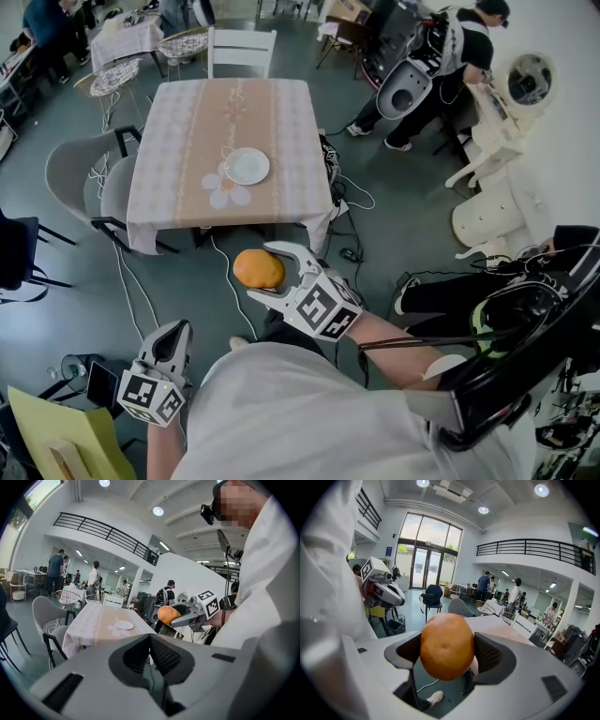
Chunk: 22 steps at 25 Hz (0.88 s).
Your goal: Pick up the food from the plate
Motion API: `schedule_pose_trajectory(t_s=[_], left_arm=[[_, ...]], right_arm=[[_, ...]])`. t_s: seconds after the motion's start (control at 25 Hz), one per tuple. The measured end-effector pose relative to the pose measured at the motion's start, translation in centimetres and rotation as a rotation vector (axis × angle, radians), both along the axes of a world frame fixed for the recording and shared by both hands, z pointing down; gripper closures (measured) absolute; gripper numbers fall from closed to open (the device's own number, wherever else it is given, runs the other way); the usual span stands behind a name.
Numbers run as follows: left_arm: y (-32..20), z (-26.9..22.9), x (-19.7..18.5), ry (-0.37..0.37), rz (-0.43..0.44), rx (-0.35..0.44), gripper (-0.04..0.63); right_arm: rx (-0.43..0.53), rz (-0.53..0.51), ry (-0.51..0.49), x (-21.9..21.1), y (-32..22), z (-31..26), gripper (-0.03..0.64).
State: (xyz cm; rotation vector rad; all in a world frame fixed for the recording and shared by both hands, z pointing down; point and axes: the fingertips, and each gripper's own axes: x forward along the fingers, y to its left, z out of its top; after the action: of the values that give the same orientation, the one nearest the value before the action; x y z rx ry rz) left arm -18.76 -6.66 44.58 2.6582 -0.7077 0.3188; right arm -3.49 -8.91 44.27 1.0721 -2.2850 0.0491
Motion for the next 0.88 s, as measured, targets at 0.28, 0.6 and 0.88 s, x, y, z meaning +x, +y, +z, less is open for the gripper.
schedule_pose_trajectory(t_s=[0.28,0.6,0.88], left_arm=[[0.2,-0.1,0.6,-0.001,0.013,0.002,0.586],[-0.3,-0.2,0.5,-0.002,0.014,0.002,0.586],[-0.8,0.2,0.8,-0.006,0.008,-0.004,0.586]], right_arm=[[0.000,0.001,-0.001,0.3,0.2,0.0,0.264],[-0.002,0.005,0.005,0.4,-0.2,0.0,0.264],[-0.005,0.001,-0.002,0.6,-0.8,0.4,0.264]])
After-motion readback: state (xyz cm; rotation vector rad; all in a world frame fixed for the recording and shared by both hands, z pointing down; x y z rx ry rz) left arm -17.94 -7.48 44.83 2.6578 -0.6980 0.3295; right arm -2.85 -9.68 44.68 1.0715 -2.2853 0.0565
